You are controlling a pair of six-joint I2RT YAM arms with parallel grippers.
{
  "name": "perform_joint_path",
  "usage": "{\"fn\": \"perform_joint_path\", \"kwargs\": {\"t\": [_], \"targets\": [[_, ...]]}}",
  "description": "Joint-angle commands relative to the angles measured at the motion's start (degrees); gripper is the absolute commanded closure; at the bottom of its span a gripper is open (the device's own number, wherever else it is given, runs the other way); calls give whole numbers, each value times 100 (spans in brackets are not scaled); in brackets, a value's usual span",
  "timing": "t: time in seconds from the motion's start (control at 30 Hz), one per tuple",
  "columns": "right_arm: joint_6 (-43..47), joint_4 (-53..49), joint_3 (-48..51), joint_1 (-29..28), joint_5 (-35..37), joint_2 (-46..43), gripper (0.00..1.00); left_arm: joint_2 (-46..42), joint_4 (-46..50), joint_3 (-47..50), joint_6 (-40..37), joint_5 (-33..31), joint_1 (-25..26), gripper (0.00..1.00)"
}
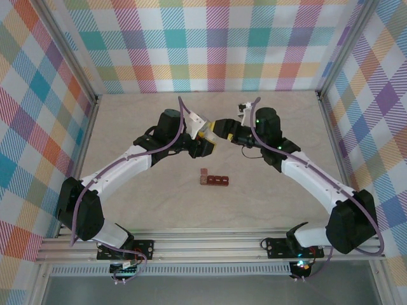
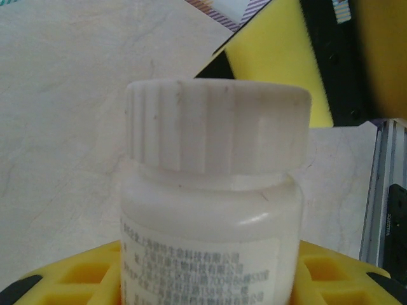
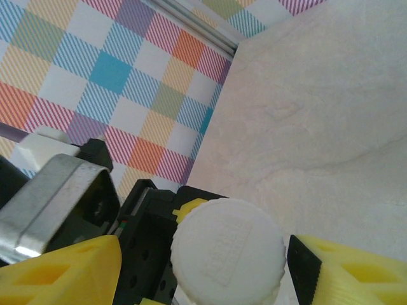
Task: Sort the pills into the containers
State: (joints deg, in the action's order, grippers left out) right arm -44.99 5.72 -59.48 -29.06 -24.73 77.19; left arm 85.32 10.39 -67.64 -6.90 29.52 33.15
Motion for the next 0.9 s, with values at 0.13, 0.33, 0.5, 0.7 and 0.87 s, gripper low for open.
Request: {"fn": "perform_joint_path", "kwargs": {"t": [0.13,0.33,0.5,0.7,0.87], "targets": [[-7,-7,-213,-56,-8,151,32,-111,-133,-92,-31,181,16,100],[-10,22,-331,-101,-43,312,35,-75,-152,-92,-16,201,16,100],[-18,78,-410,-115,-92,393,45,-64,-160,-82,-19,204,16,100],[140,81,-419,-109,-288,446,61,-69,-163,-67,-28,175,16,100],[762,-87,-394,1,-531,372,66,-78,-125,-109,14,488,-34,100]]}}
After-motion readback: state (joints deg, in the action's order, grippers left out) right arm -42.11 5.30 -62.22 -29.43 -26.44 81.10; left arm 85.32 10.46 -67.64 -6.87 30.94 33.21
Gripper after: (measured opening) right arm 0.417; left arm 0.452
